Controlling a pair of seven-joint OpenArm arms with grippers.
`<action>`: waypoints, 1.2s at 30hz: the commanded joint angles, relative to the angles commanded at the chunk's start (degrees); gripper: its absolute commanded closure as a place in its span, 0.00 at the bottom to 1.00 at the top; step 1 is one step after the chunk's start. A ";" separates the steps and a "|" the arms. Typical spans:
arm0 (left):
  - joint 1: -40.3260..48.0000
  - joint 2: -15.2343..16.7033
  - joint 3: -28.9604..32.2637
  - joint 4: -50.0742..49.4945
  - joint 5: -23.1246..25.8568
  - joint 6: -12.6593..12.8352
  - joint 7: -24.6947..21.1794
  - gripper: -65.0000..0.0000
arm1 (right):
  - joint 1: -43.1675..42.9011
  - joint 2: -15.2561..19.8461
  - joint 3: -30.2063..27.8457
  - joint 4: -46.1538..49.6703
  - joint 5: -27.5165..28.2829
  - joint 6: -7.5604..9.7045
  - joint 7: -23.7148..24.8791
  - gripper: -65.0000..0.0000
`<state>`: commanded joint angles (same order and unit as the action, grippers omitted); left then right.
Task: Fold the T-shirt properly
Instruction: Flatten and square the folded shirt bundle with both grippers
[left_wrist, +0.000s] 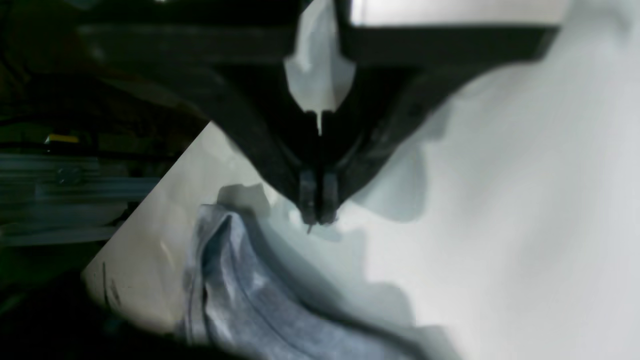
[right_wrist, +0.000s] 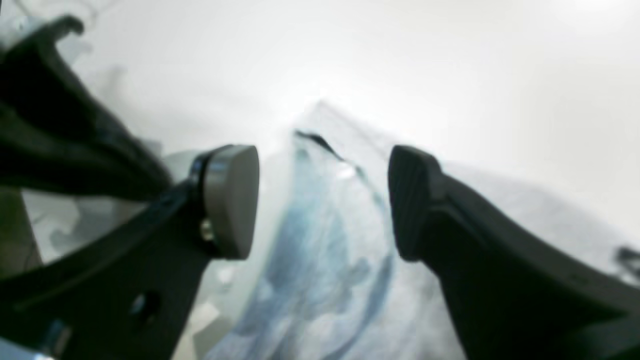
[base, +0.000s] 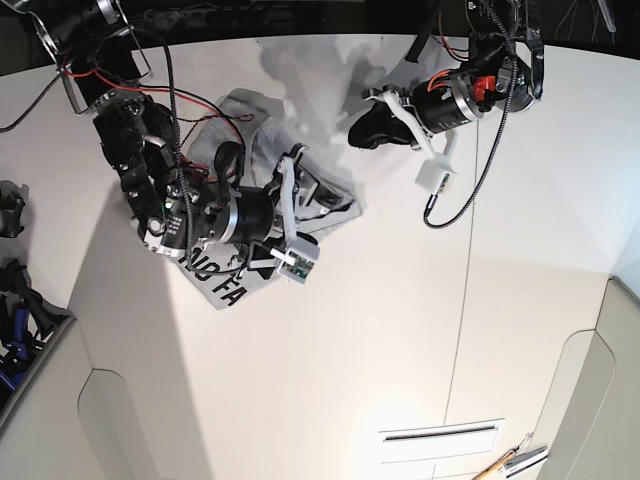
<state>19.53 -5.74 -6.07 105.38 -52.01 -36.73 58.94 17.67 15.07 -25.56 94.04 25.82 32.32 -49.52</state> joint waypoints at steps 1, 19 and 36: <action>0.02 -0.02 0.00 0.28 -0.37 -0.24 0.04 1.00 | 0.74 0.00 0.48 0.00 -0.15 0.00 0.02 0.39; -8.15 2.89 33.40 1.51 27.06 9.62 -13.66 1.00 | 3.89 -0.04 27.15 -18.51 -3.89 -1.07 14.10 1.00; -14.69 3.65 13.31 -10.27 30.40 10.56 -12.41 1.00 | -3.93 0.13 26.69 -25.59 6.80 1.14 6.82 1.00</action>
<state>4.84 -2.09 7.25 95.11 -21.61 -26.17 46.52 13.74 15.20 1.13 68.45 32.62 33.45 -42.70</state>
